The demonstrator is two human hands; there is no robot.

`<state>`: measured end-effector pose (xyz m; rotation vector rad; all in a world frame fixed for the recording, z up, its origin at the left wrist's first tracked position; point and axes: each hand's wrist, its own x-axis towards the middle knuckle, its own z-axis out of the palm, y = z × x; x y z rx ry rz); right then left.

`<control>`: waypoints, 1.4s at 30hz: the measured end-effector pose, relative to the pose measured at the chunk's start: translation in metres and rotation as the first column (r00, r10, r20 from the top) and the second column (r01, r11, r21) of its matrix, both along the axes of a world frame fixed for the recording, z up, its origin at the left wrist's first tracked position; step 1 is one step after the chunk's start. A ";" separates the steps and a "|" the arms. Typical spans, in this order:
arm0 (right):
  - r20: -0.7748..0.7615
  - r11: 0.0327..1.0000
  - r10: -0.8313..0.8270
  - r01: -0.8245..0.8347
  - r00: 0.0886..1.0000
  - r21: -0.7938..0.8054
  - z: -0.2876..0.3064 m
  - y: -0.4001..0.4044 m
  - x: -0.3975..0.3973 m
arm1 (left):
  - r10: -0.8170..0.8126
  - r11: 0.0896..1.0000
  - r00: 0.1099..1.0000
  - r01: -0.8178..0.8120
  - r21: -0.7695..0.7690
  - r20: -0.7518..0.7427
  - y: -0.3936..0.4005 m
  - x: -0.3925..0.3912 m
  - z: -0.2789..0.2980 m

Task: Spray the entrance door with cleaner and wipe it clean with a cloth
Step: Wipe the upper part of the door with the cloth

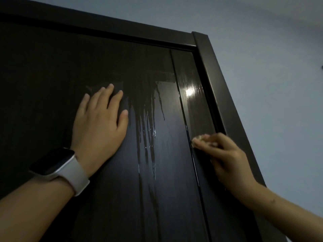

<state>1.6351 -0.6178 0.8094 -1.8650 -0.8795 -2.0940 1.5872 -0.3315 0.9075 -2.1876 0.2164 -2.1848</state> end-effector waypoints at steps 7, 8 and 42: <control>0.055 0.999 -0.036 0.037 0.998 -0.011 0.017 0.013 -0.003 | -0.009 1.000 0.999 0.007 0.027 0.042 -0.006 0.014 -0.020; 0.034 0.999 -0.033 0.032 0.999 0.028 0.040 0.017 -0.004 | -0.007 1.000 0.999 0.006 0.025 0.045 -0.005 0.016 -0.021; -0.007 0.985 0.066 -0.064 0.998 0.161 0.152 0.075 -0.019 | -0.044 0.999 0.988 0.039 0.037 0.150 -0.003 0.024 -0.021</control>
